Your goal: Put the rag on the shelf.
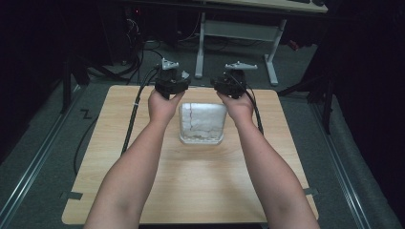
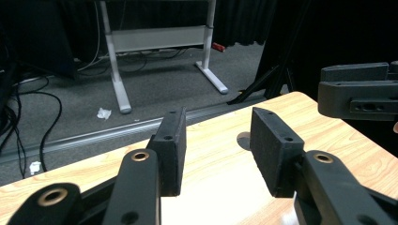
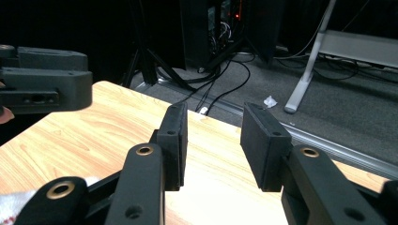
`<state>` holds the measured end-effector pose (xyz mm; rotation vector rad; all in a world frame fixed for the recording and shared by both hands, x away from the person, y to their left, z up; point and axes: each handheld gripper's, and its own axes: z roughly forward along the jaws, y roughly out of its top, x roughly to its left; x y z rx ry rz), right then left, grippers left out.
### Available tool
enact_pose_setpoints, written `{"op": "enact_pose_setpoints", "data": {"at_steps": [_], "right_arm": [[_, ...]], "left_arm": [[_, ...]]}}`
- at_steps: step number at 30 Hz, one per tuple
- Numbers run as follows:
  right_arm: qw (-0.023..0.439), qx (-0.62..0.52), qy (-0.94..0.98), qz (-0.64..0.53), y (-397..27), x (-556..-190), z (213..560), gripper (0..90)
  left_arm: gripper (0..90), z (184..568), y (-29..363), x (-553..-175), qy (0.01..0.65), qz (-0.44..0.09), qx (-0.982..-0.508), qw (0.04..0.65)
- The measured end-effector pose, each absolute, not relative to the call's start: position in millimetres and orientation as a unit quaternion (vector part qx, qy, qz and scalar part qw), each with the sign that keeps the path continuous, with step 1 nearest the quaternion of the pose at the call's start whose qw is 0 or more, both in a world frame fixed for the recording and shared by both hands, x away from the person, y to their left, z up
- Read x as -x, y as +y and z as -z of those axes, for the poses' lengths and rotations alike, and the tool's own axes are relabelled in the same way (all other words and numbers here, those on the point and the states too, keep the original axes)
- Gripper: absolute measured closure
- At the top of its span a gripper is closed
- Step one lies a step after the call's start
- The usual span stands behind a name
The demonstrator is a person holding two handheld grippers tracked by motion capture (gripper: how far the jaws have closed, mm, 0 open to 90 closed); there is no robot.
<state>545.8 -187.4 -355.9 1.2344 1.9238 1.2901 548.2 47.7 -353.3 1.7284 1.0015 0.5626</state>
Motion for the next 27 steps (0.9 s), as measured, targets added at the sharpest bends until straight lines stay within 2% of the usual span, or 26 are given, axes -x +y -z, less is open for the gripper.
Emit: {"op": "enact_pose_setpoints", "data": {"at_steps": [11,27], "right_arm": [[0.273,-0.432,0.713,-0.48,-193,-518,351,58.9],[0.302,-0.396,0.72,-0.483,-204,-446,365,53.8]], "left_arm": [[55.5,352,56,-519,0.403,-0.238,-0.716,0.517],[51.7,354,75,-452,0.354,-0.245,-0.73,0.531]]}}
